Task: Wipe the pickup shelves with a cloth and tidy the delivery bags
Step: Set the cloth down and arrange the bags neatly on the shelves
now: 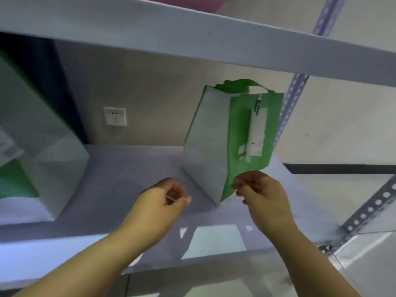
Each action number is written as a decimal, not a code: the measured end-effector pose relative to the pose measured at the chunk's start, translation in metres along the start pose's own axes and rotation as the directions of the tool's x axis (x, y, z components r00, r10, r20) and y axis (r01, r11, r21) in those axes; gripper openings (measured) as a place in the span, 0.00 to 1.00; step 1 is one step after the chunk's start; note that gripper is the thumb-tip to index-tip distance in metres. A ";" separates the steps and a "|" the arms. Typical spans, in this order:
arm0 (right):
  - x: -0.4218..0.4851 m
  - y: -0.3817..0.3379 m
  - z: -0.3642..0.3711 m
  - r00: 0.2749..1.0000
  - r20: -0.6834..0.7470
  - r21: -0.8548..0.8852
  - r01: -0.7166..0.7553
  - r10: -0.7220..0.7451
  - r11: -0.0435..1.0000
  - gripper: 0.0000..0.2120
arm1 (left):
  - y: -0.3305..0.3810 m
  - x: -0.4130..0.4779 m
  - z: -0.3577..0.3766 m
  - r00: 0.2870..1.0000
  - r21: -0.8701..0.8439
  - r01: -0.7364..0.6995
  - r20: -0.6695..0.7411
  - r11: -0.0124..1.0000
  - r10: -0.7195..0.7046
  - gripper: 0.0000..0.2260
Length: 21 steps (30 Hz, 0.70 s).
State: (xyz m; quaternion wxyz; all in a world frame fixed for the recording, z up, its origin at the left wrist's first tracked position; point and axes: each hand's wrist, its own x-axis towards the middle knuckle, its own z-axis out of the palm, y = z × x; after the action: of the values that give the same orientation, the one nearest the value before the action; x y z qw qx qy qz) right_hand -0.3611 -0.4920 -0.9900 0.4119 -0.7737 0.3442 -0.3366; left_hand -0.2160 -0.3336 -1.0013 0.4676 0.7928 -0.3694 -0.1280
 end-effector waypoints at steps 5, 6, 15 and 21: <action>0.033 0.034 -0.031 0.990 -0.142 0.016 0.005 -0.003 1.000 0.05 | 0.045 0.050 0.065 0.994 -0.090 0.034 -0.097 0.995 -0.043 0.14; 0.041 0.040 -0.034 0.983 -0.182 0.025 0.003 0.002 1.000 0.04 | 0.052 0.058 0.075 0.989 -0.110 0.044 -0.138 0.993 -0.059 0.18; 0.114 0.063 -0.045 0.978 -0.207 -0.195 -0.052 0.011 0.979 0.32 | 0.064 0.086 0.109 0.969 0.080 0.044 -0.246 0.996 -0.023 0.11; 0.134 0.063 -0.039 0.995 -0.031 -0.119 -0.099 0.096 0.988 0.22 | 0.048 0.086 0.097 0.967 0.065 0.003 -0.253 0.998 0.013 0.11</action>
State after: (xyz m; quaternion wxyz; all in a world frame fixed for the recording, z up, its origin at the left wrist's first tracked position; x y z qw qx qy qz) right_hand -0.3368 -0.6435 -0.9958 0.3759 -0.7752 0.4063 -0.3043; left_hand -0.2317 -0.4712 -1.0007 0.4854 0.8164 -0.3125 -0.0122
